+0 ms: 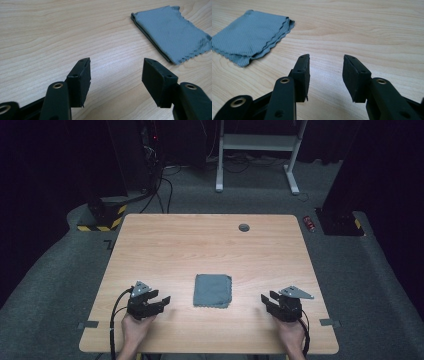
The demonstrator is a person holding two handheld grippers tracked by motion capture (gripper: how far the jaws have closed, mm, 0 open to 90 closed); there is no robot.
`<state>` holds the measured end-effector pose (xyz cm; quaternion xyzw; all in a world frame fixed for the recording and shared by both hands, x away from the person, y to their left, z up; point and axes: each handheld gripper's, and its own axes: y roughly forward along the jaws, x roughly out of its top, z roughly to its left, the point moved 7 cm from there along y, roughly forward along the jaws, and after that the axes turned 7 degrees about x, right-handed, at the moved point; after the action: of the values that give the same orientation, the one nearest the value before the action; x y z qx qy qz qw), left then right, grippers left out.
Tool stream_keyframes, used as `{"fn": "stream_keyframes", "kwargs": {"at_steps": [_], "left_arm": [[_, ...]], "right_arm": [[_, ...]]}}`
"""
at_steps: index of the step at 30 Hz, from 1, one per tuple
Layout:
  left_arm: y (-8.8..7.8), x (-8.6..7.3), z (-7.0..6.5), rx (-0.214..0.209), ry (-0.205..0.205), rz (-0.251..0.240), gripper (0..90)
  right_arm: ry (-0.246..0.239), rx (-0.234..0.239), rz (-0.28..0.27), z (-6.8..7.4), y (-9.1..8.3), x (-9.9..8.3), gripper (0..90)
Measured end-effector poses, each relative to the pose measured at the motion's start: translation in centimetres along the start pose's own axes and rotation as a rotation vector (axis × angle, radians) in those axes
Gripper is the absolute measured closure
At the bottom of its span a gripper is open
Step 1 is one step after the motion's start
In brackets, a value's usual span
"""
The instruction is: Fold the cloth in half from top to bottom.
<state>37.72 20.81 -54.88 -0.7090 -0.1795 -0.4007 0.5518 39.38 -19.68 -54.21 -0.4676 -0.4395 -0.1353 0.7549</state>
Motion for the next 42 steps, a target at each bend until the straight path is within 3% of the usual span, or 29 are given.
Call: {"fn": "stream_keyframes", "kwargs": {"at_steps": [11, 24, 35, 42], "left_arm": [[0.1, -1.4, 0.5, 0.043, 0.011, 0.021, 40.1], [0.4, -2.3, 1.6, 0.103, -0.001, 0.037, 40.1], [0.6, -2.6, 1.3, 0.165, 0.061, 0.016, 37.2], [0.8, -2.6, 1.0, 0.167, 0.057, 0.022, 30.7]], "right_arm": [[-0.007, -0.026, 0.036, -0.3, -0.2, -1.5, 55.9], [-0.016, -0.095, 0.080, -1.8, -0.3, -2.8, 54.7], [-0.045, -0.126, 0.090, -2.0, -0.1, -3.1, 51.4], [-0.048, -0.115, 0.096, -2.0, 0.1, -3.1, 44.1]]}}
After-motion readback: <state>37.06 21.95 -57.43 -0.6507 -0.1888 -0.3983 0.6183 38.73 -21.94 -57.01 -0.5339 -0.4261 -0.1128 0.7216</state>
